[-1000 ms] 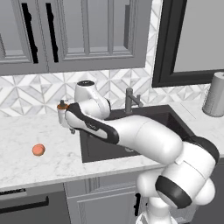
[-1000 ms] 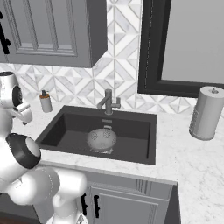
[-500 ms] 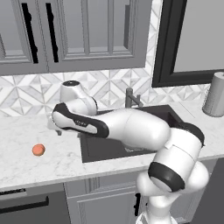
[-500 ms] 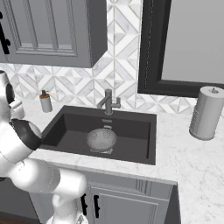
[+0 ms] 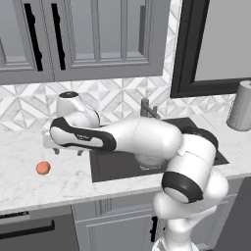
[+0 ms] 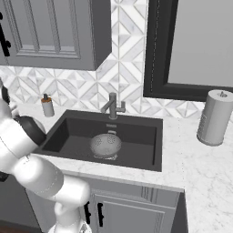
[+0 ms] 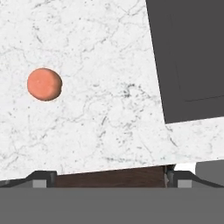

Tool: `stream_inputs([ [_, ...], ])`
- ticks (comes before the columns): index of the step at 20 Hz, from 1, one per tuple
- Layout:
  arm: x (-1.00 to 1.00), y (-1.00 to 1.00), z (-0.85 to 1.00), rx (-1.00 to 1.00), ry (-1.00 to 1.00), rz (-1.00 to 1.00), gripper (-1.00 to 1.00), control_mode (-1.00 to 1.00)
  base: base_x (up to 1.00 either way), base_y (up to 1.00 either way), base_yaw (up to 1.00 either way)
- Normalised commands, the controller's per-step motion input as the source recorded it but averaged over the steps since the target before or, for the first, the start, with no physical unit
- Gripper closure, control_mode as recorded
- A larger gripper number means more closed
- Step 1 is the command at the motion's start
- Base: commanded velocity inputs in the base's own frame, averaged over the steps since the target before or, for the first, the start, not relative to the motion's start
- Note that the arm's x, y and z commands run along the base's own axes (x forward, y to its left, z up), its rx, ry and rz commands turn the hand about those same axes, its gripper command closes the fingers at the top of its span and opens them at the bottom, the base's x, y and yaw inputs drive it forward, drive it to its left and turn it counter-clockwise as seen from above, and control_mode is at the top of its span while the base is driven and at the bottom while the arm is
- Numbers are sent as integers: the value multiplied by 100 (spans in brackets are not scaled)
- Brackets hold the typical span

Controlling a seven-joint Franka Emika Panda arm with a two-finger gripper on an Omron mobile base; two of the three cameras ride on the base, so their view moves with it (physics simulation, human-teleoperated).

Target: Put the colander in the sink, put the peach in the colander, and turn on the sink faucet and pour water over the colander.

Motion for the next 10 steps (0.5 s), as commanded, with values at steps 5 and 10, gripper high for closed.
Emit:
stream_inputs([
  [5, 0, 16, 0, 0, 0, 1, -100, -100, 0, 0, 0],
  [10, 1, 23, -4, 0, 0, 0, -100, -100, 0, 0, 0],
])
